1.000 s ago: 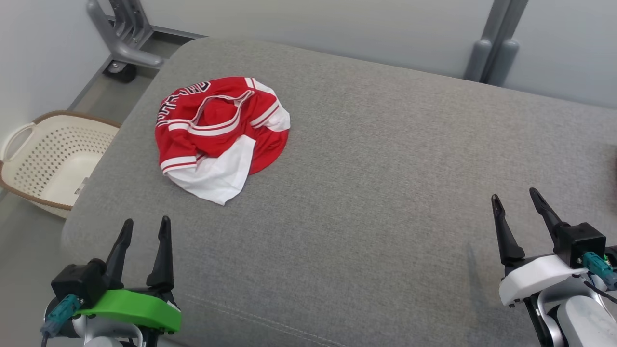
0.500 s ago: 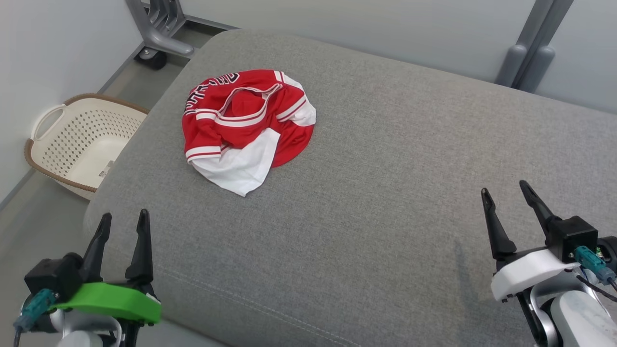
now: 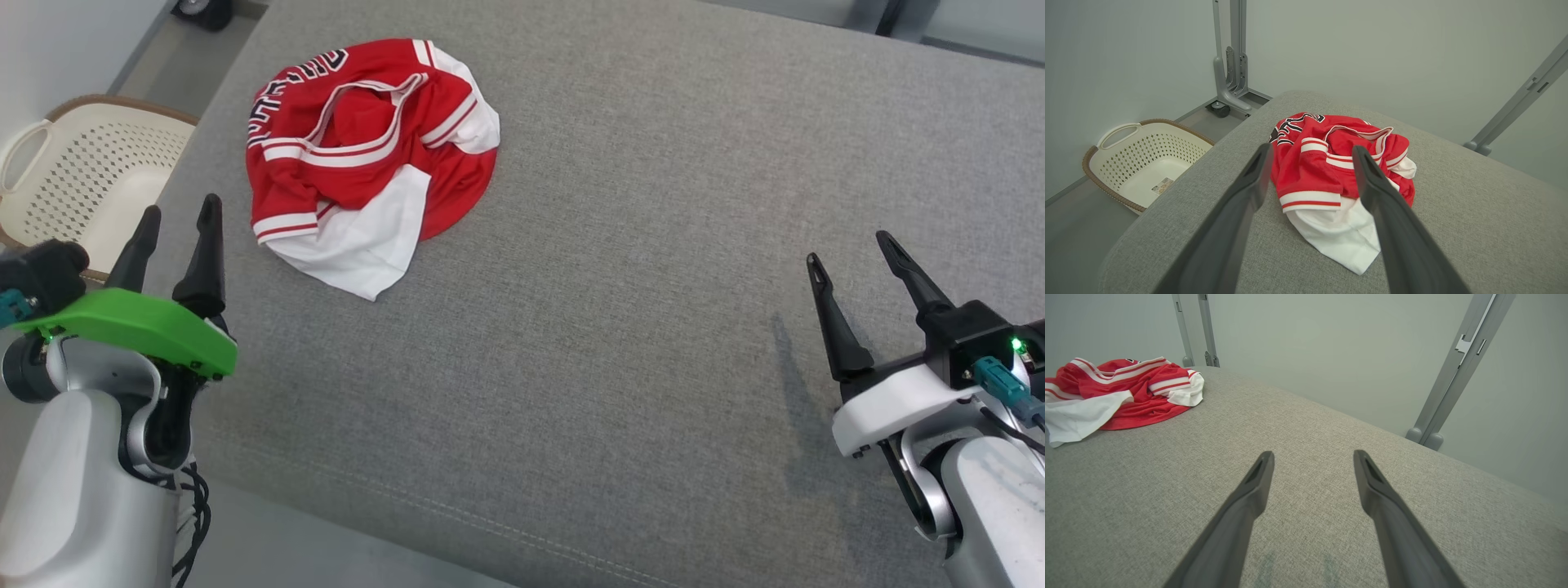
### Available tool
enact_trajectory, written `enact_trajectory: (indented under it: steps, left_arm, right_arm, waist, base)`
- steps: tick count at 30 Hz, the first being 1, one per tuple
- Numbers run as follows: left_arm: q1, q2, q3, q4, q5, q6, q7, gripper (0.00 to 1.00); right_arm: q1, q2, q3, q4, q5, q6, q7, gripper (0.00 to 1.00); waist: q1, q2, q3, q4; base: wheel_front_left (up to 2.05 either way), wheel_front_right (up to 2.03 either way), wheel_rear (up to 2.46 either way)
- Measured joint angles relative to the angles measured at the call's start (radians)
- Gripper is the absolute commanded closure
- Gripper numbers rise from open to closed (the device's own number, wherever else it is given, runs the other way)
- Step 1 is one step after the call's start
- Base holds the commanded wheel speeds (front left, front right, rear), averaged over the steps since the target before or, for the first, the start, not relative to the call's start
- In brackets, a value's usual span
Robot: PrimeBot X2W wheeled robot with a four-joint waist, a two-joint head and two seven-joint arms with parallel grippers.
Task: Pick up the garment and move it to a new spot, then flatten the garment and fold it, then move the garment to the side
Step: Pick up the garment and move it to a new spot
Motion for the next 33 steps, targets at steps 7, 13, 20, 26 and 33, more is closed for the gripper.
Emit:
enact_trajectory:
  steps: [7, 13, 20, 26, 33]
  left_arm:
    - [-0.097, 0.0, 0.043, 0.09, -0.049, 0.025, 0.06, 0.0]
    - [-0.185, 0.0, 0.054, 0.144, -0.056, 0.035, 0.099, 0.0]
    - [-0.242, 0.0, 0.067, 0.26, -0.063, 0.071, 0.137, 0.0]
    - [-0.303, 0.001, 0.062, 0.322, -0.066, 0.068, 0.133, 1.0]
    - [-0.387, -0.012, -0.005, 0.286, -0.04, -0.01, 0.102, 1.0]
  right_arm:
    - [-0.042, -0.002, 0.015, -0.05, -0.015, 0.003, 0.034, 0.0]
    - [-0.099, -0.021, 0.003, -0.098, -0.029, 0.003, 0.049, 0.0]
    - [-0.159, -0.03, -0.022, -0.138, -0.052, 0.002, 0.06, 0.0]
    - [-0.164, -0.03, -0.048, -0.128, -0.052, -0.008, 0.05, 0.0]
    - [-0.166, -0.022, -0.054, -0.091, -0.051, -0.009, 0.023, 0.0]
  waist:
    - [0.0, 0.0, 0.091, -0.048]
    - [0.0, 0.0, 0.171, -0.095]
    - [0.0001, 0.0, 0.27, -0.141]
    - [0.0001, 0.0, 0.333, -0.175]
    - [0.0001, 0.0, 0.335, -0.191]
  base:
    - [0.0, 0.0, 0.0]
    - [0.0, 0.0, 0.0]
    - [0.0, 0.0, 0.0]
    - [0.0, 0.0, 0.0]
    - [0.0, 0.0, 0.0]
